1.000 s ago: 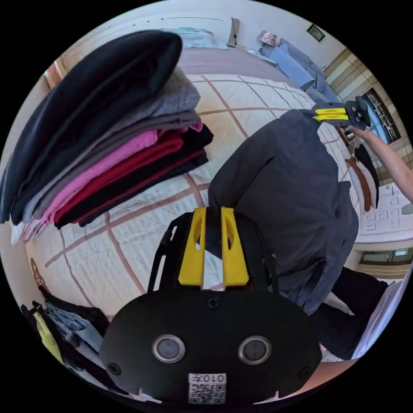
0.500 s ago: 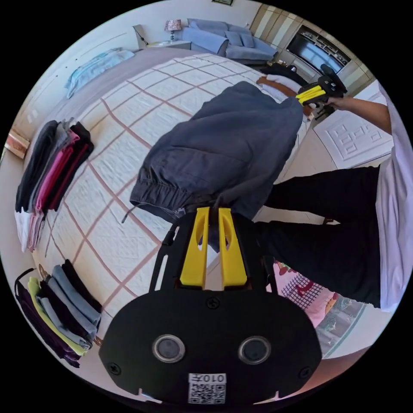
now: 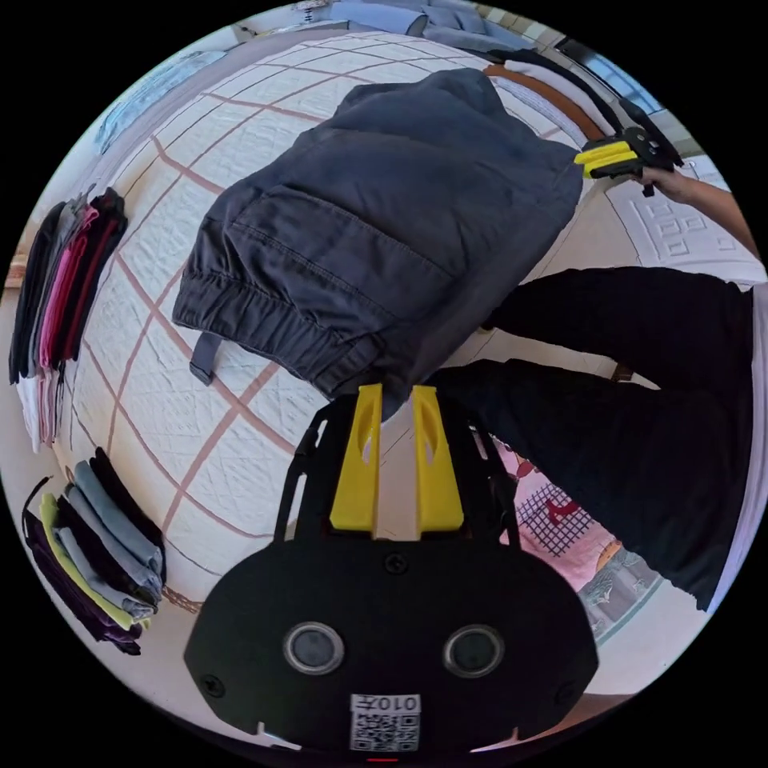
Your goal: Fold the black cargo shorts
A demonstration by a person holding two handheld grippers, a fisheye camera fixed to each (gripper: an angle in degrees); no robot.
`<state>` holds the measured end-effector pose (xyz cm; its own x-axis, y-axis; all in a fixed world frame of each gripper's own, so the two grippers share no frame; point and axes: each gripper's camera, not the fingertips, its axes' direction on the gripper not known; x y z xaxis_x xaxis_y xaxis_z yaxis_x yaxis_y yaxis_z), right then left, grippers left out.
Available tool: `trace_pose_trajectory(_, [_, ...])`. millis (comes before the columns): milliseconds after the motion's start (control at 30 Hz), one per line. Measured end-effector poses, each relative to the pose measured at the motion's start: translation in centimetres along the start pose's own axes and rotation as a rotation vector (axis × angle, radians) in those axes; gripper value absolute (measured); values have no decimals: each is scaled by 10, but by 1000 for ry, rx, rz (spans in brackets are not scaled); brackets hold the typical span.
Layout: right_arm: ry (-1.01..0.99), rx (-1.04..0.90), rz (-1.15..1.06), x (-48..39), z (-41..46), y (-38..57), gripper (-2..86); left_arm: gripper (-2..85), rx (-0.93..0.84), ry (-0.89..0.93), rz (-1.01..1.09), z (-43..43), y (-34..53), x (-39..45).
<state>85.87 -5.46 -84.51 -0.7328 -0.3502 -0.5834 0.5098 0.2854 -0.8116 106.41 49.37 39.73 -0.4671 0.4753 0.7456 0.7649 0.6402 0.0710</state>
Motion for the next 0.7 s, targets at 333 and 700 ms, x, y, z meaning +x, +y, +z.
trace_pose_trajectory(333, [20,364,406,133,-99,-15,118,43,279,-17,-272,-50,2,-65])
trace_pose_trajectory(700, [-280,419,564,247,-72,-95,47,29,285,-64,-320,15,-81,-127])
